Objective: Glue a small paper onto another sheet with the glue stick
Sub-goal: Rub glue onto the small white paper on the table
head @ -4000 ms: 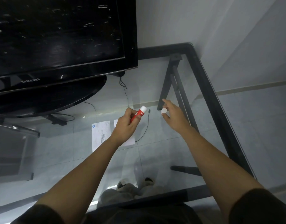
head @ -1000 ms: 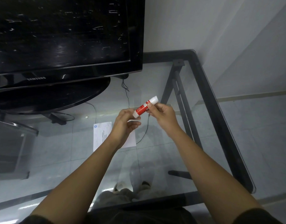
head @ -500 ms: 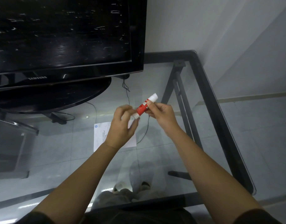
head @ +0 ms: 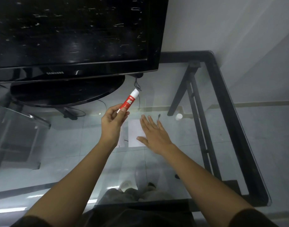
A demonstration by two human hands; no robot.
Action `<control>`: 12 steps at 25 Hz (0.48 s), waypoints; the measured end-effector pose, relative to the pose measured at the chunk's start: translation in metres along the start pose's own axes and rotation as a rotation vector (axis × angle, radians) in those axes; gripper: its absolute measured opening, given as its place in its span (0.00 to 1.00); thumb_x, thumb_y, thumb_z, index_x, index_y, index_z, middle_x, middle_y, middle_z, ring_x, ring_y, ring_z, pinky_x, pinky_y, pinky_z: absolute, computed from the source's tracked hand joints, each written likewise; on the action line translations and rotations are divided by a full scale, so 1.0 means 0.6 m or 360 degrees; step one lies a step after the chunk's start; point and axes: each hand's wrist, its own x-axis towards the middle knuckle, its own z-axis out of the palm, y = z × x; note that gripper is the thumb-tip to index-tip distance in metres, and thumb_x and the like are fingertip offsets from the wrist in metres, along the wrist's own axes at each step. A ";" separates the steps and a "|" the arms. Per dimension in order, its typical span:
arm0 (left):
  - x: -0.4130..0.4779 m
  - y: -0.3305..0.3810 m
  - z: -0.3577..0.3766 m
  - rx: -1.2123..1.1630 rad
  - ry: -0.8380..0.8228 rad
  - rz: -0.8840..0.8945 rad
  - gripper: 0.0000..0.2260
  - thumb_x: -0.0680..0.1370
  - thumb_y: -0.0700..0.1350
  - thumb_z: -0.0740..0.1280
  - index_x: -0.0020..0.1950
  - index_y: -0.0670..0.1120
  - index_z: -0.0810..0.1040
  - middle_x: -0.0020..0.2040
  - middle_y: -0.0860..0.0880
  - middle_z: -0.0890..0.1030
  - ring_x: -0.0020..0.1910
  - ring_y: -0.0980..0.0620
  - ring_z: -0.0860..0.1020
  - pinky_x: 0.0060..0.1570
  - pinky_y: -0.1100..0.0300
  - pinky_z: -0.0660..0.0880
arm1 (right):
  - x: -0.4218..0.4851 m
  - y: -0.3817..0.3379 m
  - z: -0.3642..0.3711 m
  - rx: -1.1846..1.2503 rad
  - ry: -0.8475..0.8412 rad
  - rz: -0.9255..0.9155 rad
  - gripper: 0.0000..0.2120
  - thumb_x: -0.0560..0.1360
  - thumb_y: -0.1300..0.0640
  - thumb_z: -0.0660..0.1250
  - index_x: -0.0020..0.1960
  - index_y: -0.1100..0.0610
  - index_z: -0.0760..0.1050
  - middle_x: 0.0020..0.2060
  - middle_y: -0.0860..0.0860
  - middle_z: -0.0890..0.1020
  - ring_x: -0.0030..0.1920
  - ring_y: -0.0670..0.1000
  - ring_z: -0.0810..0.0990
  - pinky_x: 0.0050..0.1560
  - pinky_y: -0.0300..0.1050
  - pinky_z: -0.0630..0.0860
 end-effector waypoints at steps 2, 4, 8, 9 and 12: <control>-0.002 -0.001 -0.013 -0.0025 0.0018 -0.0020 0.06 0.76 0.44 0.67 0.52 0.51 0.78 0.50 0.48 0.81 0.45 0.53 0.82 0.46 0.65 0.77 | -0.004 -0.004 0.019 -0.0053 -0.0092 0.0000 0.34 0.77 0.39 0.47 0.73 0.55 0.37 0.75 0.51 0.40 0.73 0.52 0.37 0.66 0.50 0.34; -0.002 -0.005 -0.024 -0.0078 0.0025 -0.0066 0.06 0.76 0.43 0.67 0.52 0.50 0.78 0.50 0.49 0.80 0.44 0.54 0.81 0.45 0.66 0.77 | -0.016 -0.001 0.028 -0.0054 -0.0109 -0.0006 0.33 0.78 0.40 0.48 0.73 0.56 0.37 0.75 0.51 0.41 0.73 0.51 0.37 0.66 0.50 0.34; 0.001 -0.014 -0.039 -0.0483 -0.0005 -0.0301 0.06 0.77 0.40 0.65 0.51 0.45 0.79 0.44 0.49 0.77 0.37 0.56 0.77 0.39 0.68 0.75 | -0.062 0.002 0.045 -0.0032 -0.0134 -0.0104 0.34 0.78 0.40 0.49 0.73 0.56 0.38 0.75 0.51 0.41 0.73 0.51 0.38 0.67 0.51 0.35; -0.002 -0.016 -0.042 -0.0680 -0.0017 -0.0418 0.05 0.77 0.40 0.64 0.49 0.44 0.80 0.42 0.49 0.77 0.34 0.57 0.76 0.36 0.68 0.74 | -0.072 0.003 0.049 0.0010 -0.0134 -0.0093 0.34 0.77 0.40 0.50 0.74 0.55 0.39 0.75 0.50 0.41 0.73 0.50 0.38 0.68 0.51 0.36; -0.016 -0.027 -0.050 -0.1170 -0.0009 -0.0774 0.06 0.75 0.44 0.64 0.43 0.42 0.78 0.41 0.46 0.80 0.31 0.54 0.76 0.32 0.65 0.75 | -0.085 0.003 0.052 0.0179 -0.0126 -0.0033 0.35 0.77 0.40 0.52 0.74 0.54 0.40 0.75 0.49 0.41 0.72 0.47 0.36 0.68 0.50 0.36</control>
